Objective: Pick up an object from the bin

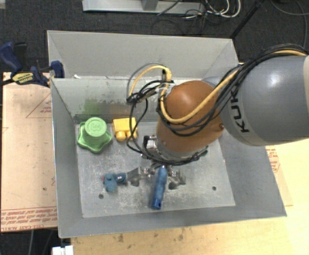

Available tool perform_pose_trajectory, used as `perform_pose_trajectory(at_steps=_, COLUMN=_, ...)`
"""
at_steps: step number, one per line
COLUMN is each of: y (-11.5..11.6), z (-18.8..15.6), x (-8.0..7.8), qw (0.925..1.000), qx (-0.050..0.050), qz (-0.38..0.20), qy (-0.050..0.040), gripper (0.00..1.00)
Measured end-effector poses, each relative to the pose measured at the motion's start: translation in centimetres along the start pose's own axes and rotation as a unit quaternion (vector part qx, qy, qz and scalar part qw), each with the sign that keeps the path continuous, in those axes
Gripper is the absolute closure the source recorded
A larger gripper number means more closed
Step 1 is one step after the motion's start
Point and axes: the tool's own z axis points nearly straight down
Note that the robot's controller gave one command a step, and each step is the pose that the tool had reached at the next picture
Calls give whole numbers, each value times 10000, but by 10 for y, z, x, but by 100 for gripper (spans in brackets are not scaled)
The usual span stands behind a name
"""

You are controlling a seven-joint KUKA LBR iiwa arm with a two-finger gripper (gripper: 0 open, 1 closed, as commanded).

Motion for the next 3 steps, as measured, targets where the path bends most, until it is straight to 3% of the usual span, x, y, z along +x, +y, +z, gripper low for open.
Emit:
perform_pose_trajectory(at_steps=1, y=-12, z=51, x=23, qw=9979, qx=-21, qz=-651, qy=1, gripper=0)
perform_pose_trajectory(at_steps=2, y=-13, z=49, x=22, qw=9979, qx=-7, qz=-651, qy=-5, gripper=100)
perform_pose_trajectory(at_steps=3, y=-4, z=-81, x=27, qw=9987, qx=39, qz=-511, qy=-18, gripper=100)
